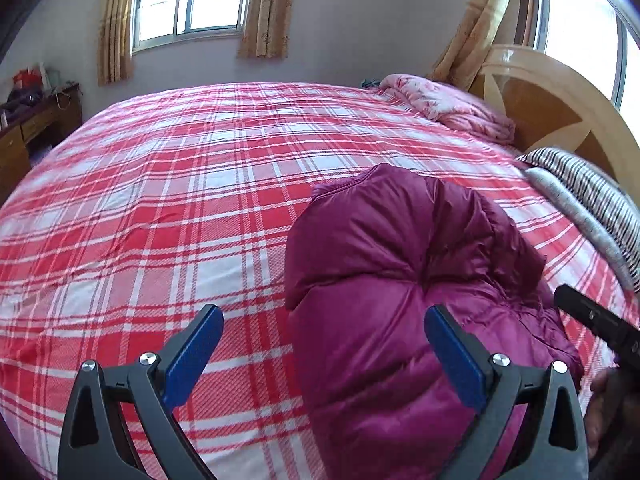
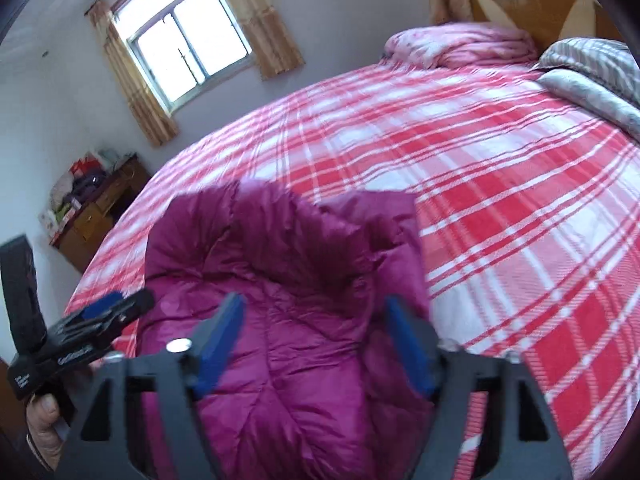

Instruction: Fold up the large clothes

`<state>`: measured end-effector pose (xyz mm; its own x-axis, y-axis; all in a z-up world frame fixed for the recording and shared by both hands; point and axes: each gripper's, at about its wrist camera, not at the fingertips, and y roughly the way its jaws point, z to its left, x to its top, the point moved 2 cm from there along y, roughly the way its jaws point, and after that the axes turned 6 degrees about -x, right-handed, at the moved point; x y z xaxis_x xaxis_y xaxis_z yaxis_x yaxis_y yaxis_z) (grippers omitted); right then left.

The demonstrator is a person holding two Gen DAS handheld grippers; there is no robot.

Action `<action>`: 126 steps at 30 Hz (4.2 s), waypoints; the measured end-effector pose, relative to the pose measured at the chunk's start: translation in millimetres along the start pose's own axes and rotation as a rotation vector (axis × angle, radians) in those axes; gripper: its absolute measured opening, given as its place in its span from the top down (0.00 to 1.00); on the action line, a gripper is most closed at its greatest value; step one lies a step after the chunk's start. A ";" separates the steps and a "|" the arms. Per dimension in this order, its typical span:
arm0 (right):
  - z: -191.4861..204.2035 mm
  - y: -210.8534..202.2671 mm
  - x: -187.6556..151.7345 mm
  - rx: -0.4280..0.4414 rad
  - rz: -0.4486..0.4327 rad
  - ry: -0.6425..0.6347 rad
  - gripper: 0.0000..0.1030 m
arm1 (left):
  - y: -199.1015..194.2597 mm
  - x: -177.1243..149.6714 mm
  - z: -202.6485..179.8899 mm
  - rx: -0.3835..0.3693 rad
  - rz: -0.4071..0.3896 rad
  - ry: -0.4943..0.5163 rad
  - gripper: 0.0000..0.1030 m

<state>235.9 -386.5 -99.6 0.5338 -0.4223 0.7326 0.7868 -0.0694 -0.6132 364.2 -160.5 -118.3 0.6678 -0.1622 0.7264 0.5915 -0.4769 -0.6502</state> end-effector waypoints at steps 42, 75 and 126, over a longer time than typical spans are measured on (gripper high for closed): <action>125.7 -24.5 -57.5 0.459 0.194 -0.051 0.79 | -126.9 -50.8 13.9 0.071 -0.063 -0.004 0.61; 266.6 71.1 -107.6 0.565 0.407 -0.239 0.79 | -174.1 -114.3 155.5 0.292 -0.050 -0.224 0.62; 287.8 -51.7 -74.1 0.369 0.083 -0.358 0.33 | -270.9 -107.5 123.6 0.349 -0.268 -0.162 0.30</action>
<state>244.9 -91.5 -37.2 0.6207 -0.0731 0.7806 0.7599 0.3015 -0.5759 188.0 93.0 -47.8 0.5167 0.0774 0.8527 0.8506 -0.1601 -0.5009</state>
